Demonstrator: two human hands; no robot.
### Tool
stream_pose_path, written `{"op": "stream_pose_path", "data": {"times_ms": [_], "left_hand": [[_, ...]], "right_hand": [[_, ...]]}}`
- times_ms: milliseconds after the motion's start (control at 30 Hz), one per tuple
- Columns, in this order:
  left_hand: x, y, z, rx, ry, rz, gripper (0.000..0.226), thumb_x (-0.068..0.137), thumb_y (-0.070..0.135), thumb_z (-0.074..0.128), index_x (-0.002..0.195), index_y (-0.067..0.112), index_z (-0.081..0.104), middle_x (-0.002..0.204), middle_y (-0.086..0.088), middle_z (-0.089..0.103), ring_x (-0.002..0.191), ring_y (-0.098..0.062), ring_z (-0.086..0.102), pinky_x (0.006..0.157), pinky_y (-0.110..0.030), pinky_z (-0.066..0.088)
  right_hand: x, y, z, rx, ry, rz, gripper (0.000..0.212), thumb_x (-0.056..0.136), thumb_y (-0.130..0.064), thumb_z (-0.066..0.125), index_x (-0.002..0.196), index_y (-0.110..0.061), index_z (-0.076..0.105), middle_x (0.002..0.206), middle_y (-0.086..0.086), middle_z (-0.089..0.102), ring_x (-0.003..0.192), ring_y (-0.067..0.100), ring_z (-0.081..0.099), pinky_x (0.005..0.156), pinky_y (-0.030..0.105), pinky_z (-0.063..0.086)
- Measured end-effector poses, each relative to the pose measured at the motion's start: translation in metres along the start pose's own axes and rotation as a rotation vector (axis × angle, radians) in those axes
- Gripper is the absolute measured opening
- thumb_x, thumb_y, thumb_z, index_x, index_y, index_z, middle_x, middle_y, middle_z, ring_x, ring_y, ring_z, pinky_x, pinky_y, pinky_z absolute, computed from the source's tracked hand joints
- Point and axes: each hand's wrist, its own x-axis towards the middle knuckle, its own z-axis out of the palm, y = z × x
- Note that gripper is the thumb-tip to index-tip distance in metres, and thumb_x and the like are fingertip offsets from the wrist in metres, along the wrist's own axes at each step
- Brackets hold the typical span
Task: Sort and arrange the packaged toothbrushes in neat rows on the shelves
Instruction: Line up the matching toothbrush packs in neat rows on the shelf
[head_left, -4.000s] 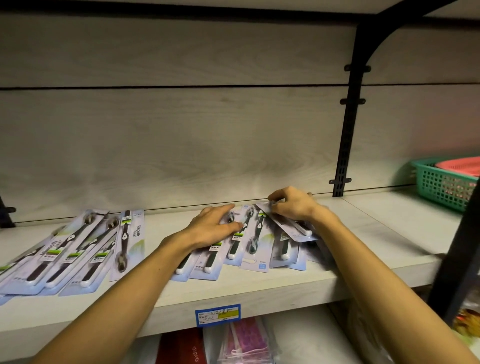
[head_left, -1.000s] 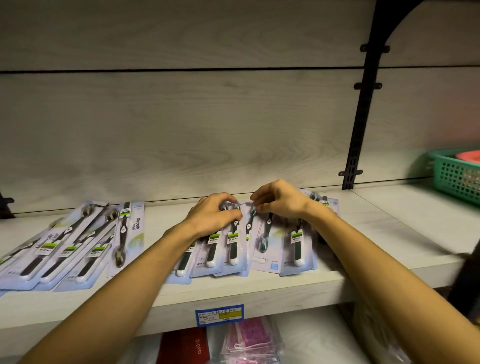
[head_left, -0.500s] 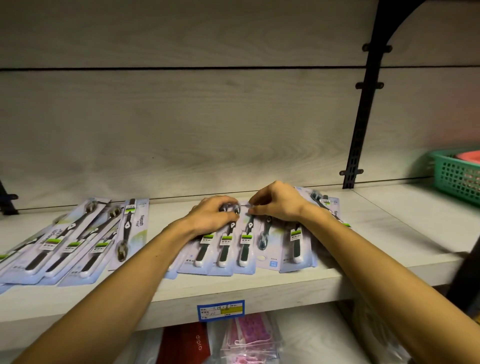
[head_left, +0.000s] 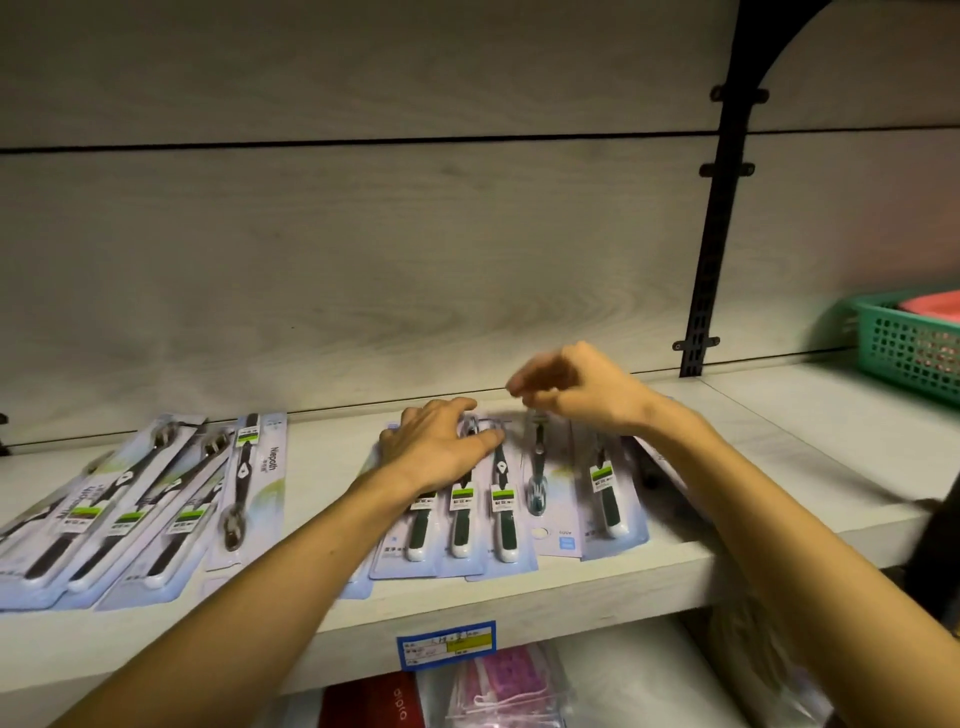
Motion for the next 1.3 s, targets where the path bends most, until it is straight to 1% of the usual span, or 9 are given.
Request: {"op": "stream_pose_path", "data": {"times_ms": [133,267,367,533,800,900,1000,1167,1300], "left_hand": [[0.004,0.002,0.001,0.086,-0.029,0.048,0.062,0.090,0.070,0.046,0.147,0.044,0.042,0.157,0.009,0.037,0.144,-0.025,0.029,0.113,-0.052,0.024],[0.008,0.002,0.000,0.127,-0.110,0.123,0.050,0.098,0.059,0.044,0.147,0.051,0.037,0.166,0.011,0.016,0.152,-0.023,0.011,0.117,-0.065,0.011],[0.010,0.002,0.000,0.091,-0.121,0.133,0.044,0.098,0.058,0.045,0.142,0.054,0.044,0.165,0.013,0.020,0.153,-0.022,0.012,0.116,-0.066,0.009],[0.008,0.004,-0.001,-0.028,-0.026,0.144,0.040,0.092,0.064,0.053,0.126,0.044,0.063,0.135,0.018,0.057,0.134,-0.019,0.044,0.111,-0.060,0.026],[0.006,0.003,-0.003,-0.054,0.050,0.055,0.031,0.091,0.058,0.059,0.114,0.040,0.070,0.129,0.016,0.064,0.132,-0.020,0.049,0.114,-0.061,0.020],[0.006,0.002,-0.002,-0.039,0.061,0.047,0.038,0.090,0.060,0.059,0.122,0.040,0.067,0.135,0.014,0.061,0.136,-0.021,0.045,0.116,-0.061,0.016],[0.007,0.002,-0.003,-0.048,0.114,0.050,0.042,0.089,0.057,0.061,0.128,0.040,0.061,0.143,0.011,0.054,0.139,-0.022,0.041,0.118,-0.061,0.013],[0.013,-0.001,-0.014,-0.394,0.347,0.109,0.031,0.095,0.047,0.059,0.123,0.033,0.064,0.136,0.008,0.060,0.125,-0.021,0.055,0.110,-0.046,0.039],[0.013,-0.007,-0.023,-0.584,0.300,0.179,0.027,0.099,0.037,0.057,0.123,0.029,0.066,0.128,0.010,0.065,0.120,-0.013,0.059,0.106,-0.037,0.046]], "right_hand": [[-0.037,-0.005,0.005,-0.133,-0.267,0.027,0.029,0.080,-0.051,0.076,0.102,-0.033,0.077,0.103,-0.019,0.074,0.100,0.000,0.067,0.096,0.032,0.053],[-0.062,-0.008,0.010,-0.184,-0.294,0.032,0.061,0.064,-0.077,0.073,0.112,-0.039,0.071,0.120,-0.021,0.066,0.112,0.002,0.060,0.100,0.032,0.051],[-0.066,-0.007,0.009,-0.170,-0.250,-0.015,0.051,0.071,-0.065,0.076,0.111,-0.034,0.075,0.121,-0.019,0.066,0.113,0.001,0.060,0.099,0.030,0.052],[-0.068,0.003,-0.005,-0.163,-0.259,-0.025,0.038,0.084,-0.046,0.074,0.116,-0.027,0.074,0.126,-0.014,0.066,0.116,0.004,0.060,0.102,0.029,0.051],[-0.060,0.000,-0.033,-0.193,-0.300,0.016,0.029,0.093,-0.024,0.070,0.122,-0.023,0.072,0.119,-0.010,0.071,0.108,0.007,0.065,0.097,0.024,0.050],[-0.057,-0.002,-0.036,-0.195,-0.233,0.001,0.026,0.090,-0.010,0.071,0.115,-0.015,0.075,0.106,-0.003,0.075,0.097,0.015,0.070,0.089,0.030,0.055],[-0.058,-0.002,-0.039,-0.125,-0.144,0.002,0.026,0.089,-0.004,0.070,0.113,-0.012,0.076,0.100,-0.002,0.076,0.085,0.012,0.070,0.079,0.024,0.058],[-0.064,0.007,-0.048,0.115,0.002,0.048,0.033,0.086,0.011,0.063,0.109,-0.009,0.076,0.100,0.000,0.078,0.089,0.009,0.073,0.079,0.031,0.061],[-0.064,0.011,-0.051,0.189,0.044,0.026,0.036,0.086,0.013,0.064,0.109,-0.011,0.076,0.107,0.000,0.077,0.101,0.014,0.073,0.091,0.028,0.058]]}}
